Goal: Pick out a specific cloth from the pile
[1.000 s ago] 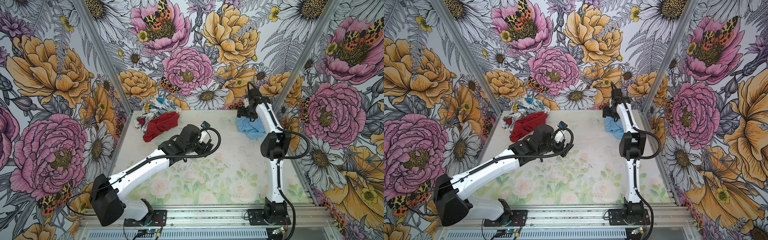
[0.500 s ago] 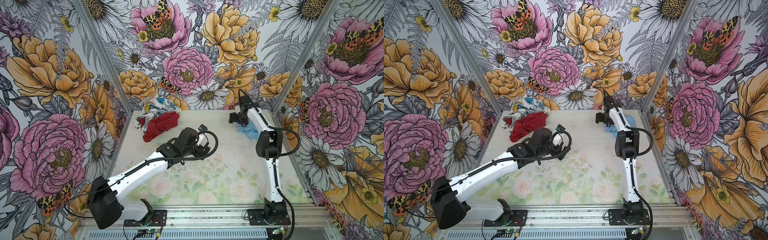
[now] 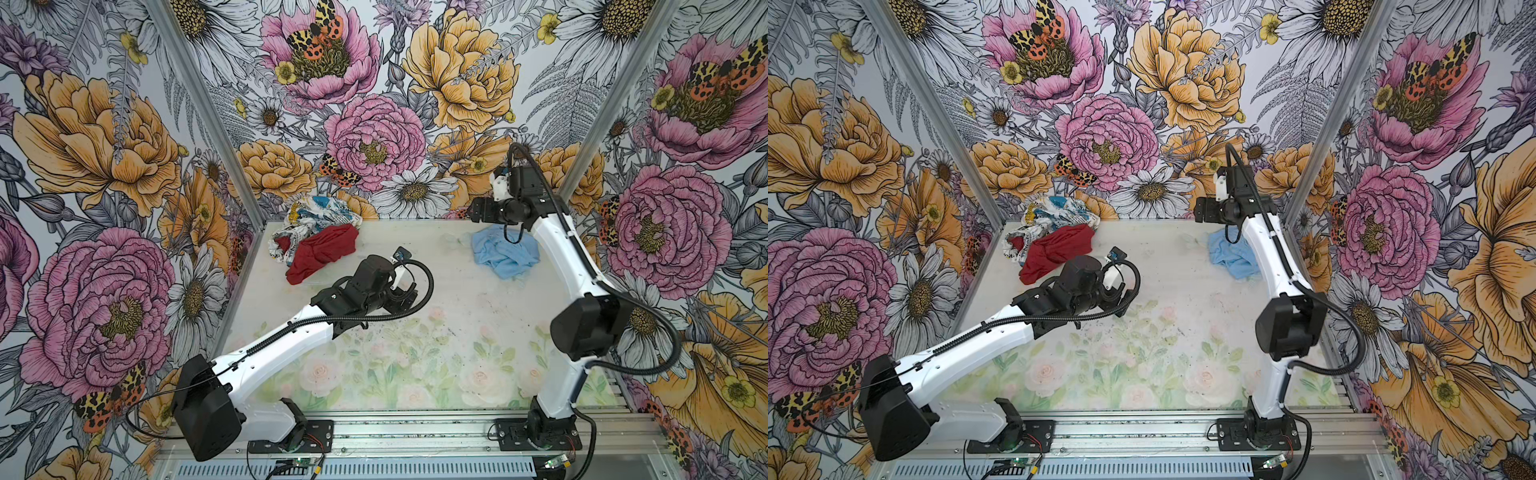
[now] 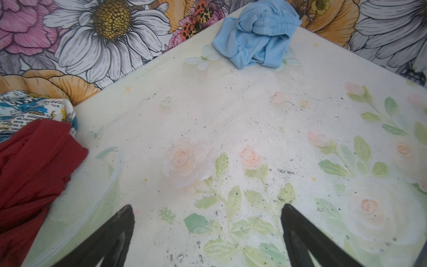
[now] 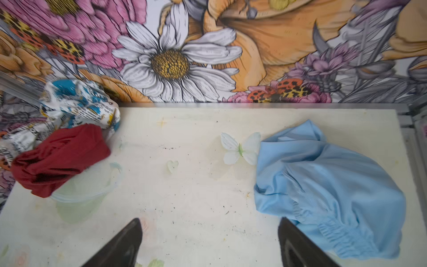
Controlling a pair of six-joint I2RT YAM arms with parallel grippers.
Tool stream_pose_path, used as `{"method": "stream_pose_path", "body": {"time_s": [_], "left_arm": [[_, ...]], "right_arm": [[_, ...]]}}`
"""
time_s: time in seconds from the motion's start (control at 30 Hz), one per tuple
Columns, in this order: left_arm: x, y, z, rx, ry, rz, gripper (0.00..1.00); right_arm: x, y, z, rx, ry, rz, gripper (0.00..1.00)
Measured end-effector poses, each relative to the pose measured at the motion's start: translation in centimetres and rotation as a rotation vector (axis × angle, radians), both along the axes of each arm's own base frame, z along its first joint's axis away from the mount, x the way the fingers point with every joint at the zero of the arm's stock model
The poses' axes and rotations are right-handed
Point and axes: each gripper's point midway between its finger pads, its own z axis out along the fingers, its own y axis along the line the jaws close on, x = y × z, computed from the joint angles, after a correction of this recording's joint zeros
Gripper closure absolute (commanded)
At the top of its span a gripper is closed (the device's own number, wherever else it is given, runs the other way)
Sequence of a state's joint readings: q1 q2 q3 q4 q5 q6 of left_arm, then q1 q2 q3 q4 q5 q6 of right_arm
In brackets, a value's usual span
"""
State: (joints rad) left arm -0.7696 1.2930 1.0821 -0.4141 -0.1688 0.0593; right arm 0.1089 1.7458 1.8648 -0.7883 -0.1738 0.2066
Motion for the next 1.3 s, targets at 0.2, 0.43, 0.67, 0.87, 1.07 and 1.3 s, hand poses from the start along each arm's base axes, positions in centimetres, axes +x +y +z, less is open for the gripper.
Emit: {"method": "stream_pose_path", "body": {"time_s": [0.2,0.43,0.67,0.87,1.07,1.3], "left_arm": [[2.2,10.2,0.3,0.004,-0.169,0.364,0.01],[1.3,22.1,-3.9,0.084,-0.387,0.753,0.01],[2.3,27.9,-8.6,0.121,-0.42,0.937,0.01],[4.4,30.1,-10.5,0.005,-0.435,0.97,0.01],[5.7,30.4,-12.6,-0.089,-0.421,0.918,0.01],[7.7,29.5,-11.5,-0.126,-0.423,0.875,0.01]], "right_arm": [[-10.0,-5.9,-0.8,0.044,-0.17,-0.181,0.0],[-15.8,-12.3,-12.4,-0.068,-0.09,-0.462,0.0],[-19.3,-14.6,-18.0,-0.161,-0.207,-0.559,0.0],[-18.8,-14.5,-19.7,-0.178,-0.249,-0.533,0.01],[-17.2,-13.3,-19.4,-0.131,-0.342,-0.471,0.01],[-14.9,-12.5,-20.2,-0.114,-0.384,-0.414,0.01]]}}
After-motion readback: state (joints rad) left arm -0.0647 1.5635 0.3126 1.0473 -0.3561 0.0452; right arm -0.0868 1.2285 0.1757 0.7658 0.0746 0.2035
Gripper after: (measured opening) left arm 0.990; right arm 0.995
